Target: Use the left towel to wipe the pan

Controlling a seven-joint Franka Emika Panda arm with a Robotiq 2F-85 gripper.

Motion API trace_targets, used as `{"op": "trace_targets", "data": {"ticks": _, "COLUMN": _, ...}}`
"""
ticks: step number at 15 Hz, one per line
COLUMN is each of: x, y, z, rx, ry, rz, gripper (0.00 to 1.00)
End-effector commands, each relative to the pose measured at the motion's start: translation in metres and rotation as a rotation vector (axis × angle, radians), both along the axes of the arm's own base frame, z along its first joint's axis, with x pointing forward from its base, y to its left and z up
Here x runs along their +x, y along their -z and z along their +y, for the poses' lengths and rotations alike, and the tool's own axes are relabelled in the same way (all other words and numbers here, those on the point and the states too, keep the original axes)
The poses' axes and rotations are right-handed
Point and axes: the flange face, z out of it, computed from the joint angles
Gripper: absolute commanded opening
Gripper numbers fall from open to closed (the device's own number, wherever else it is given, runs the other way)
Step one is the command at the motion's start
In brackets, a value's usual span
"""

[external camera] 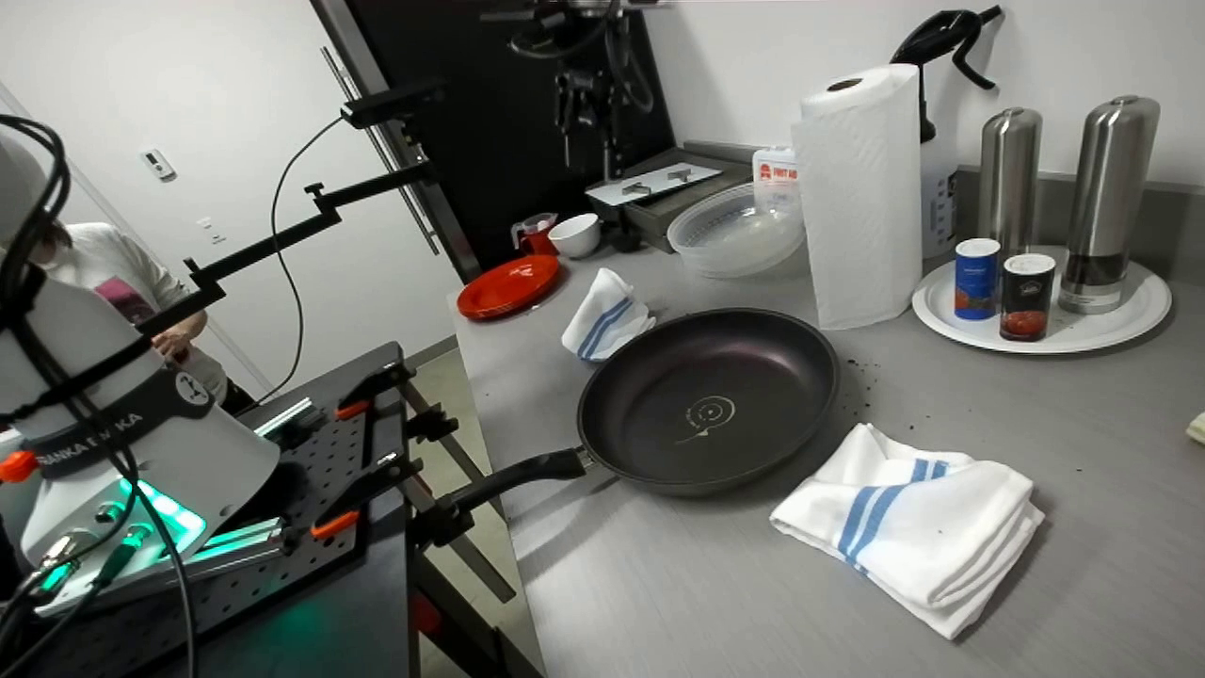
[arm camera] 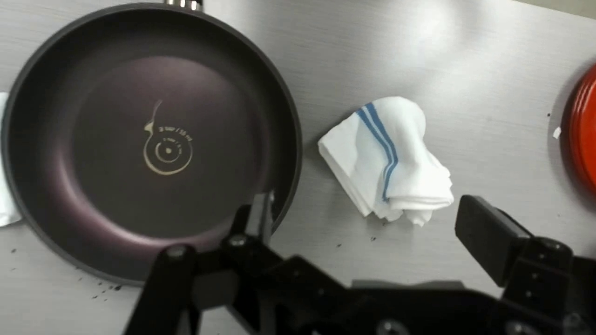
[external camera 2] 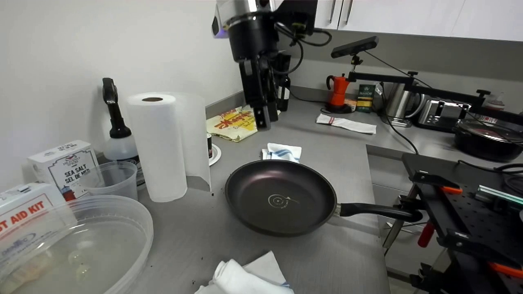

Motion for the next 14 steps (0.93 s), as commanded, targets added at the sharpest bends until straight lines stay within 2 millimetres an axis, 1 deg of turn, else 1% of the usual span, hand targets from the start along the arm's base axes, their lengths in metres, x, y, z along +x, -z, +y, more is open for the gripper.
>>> {"op": "trace_targets", "data": {"ticks": 1, "x": 0.024, "y": -0.052, "z": -0.056, "rx": -0.001, "ry": 0.02, "rz": -0.054, "gripper": 1.0}}
{"op": "trace_targets", "data": {"ticks": 4, "x": 0.045, "y": -0.083, "z": -0.097, "rx": -0.019, "ry": 0.052, "rz": -0.121, "gripper": 1.0}}
{"op": "trace_targets", "data": {"ticks": 5, "x": 0.05, "y": -0.093, "z": -0.108, "rx": -0.018, "ry": 0.061, "rz": -0.137, "gripper": 1.0}}
{"op": "trace_targets", "data": {"ticks": 7, "x": 0.054, "y": -0.108, "z": -0.123, "rx": -0.006, "ry": 0.074, "rz": -0.145, "gripper": 1.0}}
{"op": "trace_targets", "data": {"ticks": 8, "x": 0.055, "y": -0.114, "z": -0.127, "rx": 0.013, "ry": 0.064, "rz": -0.143, "gripper": 1.0}}
{"op": "trace_targets", "data": {"ticks": 9, "x": 0.047, "y": -0.104, "z": -0.122, "rx": -0.016, "ry": 0.086, "rz": -0.157, "gripper": 1.0}}
{"op": "trace_targets", "data": {"ticks": 10, "x": 0.048, "y": -0.108, "z": -0.126, "rx": -0.016, "ry": 0.087, "rz": -0.162, "gripper": 1.0}}
{"op": "trace_targets", "data": {"ticks": 14, "x": 0.047, "y": -0.104, "z": -0.124, "rx": -0.015, "ry": 0.086, "rz": -0.154, "gripper": 1.0}}
